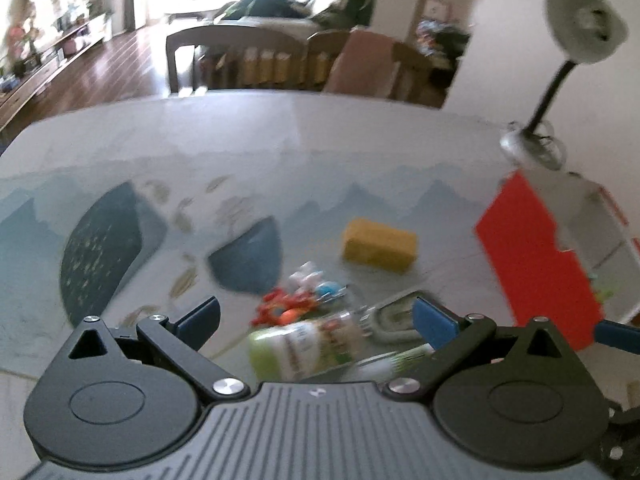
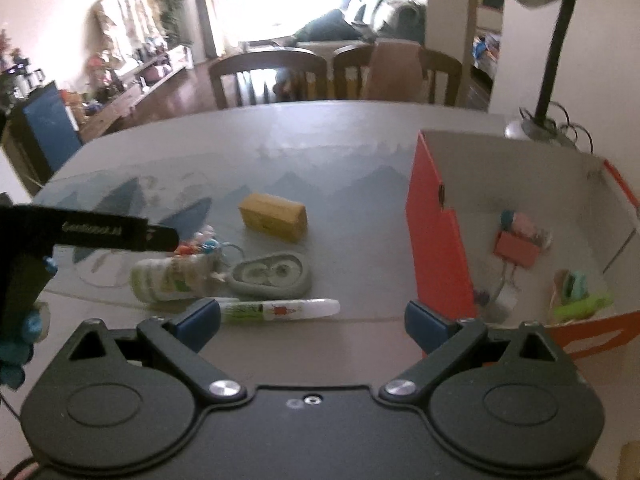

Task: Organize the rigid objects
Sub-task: 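Grasp the green-capped jar with the left tool while the right tool grasps the white marker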

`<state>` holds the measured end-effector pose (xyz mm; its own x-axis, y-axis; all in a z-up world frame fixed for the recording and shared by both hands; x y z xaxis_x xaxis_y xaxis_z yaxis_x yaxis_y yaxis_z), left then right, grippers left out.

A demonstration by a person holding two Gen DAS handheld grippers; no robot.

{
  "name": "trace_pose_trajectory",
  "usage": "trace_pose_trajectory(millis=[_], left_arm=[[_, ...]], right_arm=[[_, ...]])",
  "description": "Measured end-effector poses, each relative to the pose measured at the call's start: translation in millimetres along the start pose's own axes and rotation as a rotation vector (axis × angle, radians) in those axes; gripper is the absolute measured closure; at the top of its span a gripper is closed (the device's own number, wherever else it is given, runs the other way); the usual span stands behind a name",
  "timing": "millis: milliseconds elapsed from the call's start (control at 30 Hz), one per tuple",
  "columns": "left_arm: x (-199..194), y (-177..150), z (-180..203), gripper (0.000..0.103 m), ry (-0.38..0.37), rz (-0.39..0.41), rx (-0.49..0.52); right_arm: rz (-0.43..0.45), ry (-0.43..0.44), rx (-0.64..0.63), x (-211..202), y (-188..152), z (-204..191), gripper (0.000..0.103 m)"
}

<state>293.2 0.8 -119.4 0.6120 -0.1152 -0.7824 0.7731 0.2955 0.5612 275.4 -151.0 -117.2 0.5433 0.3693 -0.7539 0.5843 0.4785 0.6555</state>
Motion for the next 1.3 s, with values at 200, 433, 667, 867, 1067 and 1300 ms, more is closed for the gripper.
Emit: trace_pose_trajectory(millis=[200, 433, 667, 867, 1067, 1300], left_arm=[[26, -13, -7, 0.000, 0.036, -0.029, 0.013], [43, -18, -7, 0.000, 0.076, -0.035, -0.005], [55, -16, -4, 0.000, 0.098, -0.043, -0.029], [57, -21, -7, 0.000, 0.101, -0.043, -0.032], [55, -28, -21, 0.002, 0.090, -0.057, -0.053], [49, -34, -43, 0.016, 0.067, -0.076, -0.083]], right_arm=[[-0.051, -0.042, 0.053, 26, -1, 0, 0.005], [-0.078, -0.083, 0.020, 43, 0, -9, 0.005], [-0.084, -0.075, 0.007, 47, 7, -16, 0.005], [-0.102, -0.088, 0.047, 55, 11, -19, 0.005], [-0.146, -0.105, 0.112, 77, 11, -20, 0.008], [-0.184, -0.103, 0.210, 98, 11, -23, 0.008]])
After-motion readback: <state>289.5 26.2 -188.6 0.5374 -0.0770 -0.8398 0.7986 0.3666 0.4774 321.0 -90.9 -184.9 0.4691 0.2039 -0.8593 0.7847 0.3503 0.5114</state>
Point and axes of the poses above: each gripper's, at about its wrist camera, not at the fingertips, and x roughly the way its jaws point, z to its right, y to its top, the point moved 1 cm from there along x, roughly the way its jaws point, and after that the axes turned 11 degrees about -x, right-handed, at the moved point
